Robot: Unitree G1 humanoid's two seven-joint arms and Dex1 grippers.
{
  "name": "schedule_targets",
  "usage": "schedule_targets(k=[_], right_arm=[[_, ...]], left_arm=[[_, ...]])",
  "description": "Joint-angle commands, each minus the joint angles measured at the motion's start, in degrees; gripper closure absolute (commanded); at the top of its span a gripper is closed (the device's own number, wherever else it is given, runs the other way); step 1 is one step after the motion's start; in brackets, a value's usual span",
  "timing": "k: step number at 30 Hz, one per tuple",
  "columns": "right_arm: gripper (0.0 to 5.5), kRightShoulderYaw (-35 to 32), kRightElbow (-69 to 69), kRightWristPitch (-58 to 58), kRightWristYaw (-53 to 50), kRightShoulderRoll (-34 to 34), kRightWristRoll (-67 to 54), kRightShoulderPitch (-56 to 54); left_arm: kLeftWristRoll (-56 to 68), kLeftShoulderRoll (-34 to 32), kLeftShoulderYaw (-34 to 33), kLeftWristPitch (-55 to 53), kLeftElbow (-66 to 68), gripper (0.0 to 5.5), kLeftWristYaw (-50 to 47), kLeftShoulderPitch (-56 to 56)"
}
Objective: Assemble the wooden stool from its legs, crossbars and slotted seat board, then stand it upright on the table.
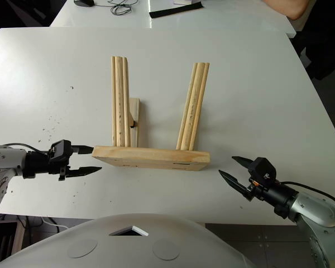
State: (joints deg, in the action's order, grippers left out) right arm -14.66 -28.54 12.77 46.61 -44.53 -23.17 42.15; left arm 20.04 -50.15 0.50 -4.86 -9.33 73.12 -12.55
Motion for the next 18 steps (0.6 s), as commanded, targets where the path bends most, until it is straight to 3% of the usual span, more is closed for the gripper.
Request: schedule_targets(k=[1, 7, 18], right_arm=[[2.41, 6.5, 3.9, -1.4, 4.8, -1.9, 3.3, -6.5], [2.41, 12.3, 6.7, -1.1, 10.6, -2.6, 3.8, -13.1], [2.41, 17.9, 9.0, -3.1, 12.0, -1.8, 7.5, -18.3]], left_arm=[[-1.8, 2.0, 3.1, 2.0, 2.0, 2.74, 0.4, 2.0], [-3.4, 4.3, 6.5, 4.0, 5.2, 2.74, 1.0, 5.5], [-4.9, 6.4, 11.0, 6.5, 8.2, 2.74, 2.6, 9.0]])
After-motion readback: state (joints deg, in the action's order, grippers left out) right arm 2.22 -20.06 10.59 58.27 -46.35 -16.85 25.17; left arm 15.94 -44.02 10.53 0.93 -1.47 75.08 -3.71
